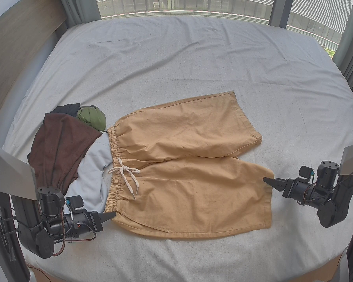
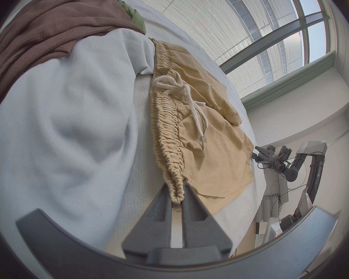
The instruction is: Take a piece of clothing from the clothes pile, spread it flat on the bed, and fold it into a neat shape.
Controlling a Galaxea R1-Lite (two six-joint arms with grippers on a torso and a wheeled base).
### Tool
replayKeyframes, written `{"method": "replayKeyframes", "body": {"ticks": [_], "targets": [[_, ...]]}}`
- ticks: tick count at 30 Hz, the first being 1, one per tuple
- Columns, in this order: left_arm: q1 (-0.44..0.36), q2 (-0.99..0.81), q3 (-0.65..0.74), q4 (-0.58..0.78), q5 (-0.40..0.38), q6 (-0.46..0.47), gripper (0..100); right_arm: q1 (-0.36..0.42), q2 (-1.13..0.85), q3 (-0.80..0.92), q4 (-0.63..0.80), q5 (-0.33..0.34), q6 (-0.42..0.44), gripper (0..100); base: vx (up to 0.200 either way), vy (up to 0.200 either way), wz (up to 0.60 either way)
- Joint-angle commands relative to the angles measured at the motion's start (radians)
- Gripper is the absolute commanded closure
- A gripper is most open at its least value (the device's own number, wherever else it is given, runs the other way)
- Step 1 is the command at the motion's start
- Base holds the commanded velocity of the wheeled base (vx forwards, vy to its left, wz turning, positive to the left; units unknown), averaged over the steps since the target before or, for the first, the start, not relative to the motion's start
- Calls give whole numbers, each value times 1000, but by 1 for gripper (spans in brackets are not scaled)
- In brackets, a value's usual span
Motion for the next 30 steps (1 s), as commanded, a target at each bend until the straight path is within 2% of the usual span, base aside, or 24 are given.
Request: {"method": "replayKeyframes", "body": {"ticks": [1, 5, 7, 14, 21, 25, 30], "targets": [[1, 7, -4, 0, 0, 1, 100, -2, 7, 84, 3, 3, -96, 0, 0, 0, 0], [1, 6, -4, -2, 0, 1, 100, 9, 13, 155, 4, 5, -223, 0, 0, 0, 0], [1, 6, -4, -2, 0, 1, 100, 9, 15, 175, 9, 5, -251, 0, 0, 0, 0], [0, 4, -4, -2, -2, 2, 100, 21, 19, 230, 11, 7, -263, 0, 0, 0, 0], [0, 4, -4, -2, 0, 4, 100, 66, 72, 273, 3, 13, -312, 0, 0, 0, 0], [0, 2, -4, -2, 0, 4, 100, 78, 72, 288, 3, 71, -310, 0, 0, 0, 0], [0, 2, -4, -2, 0, 4, 100, 76, 73, 283, 3, 89, -306, 0, 0, 0, 0]]}}
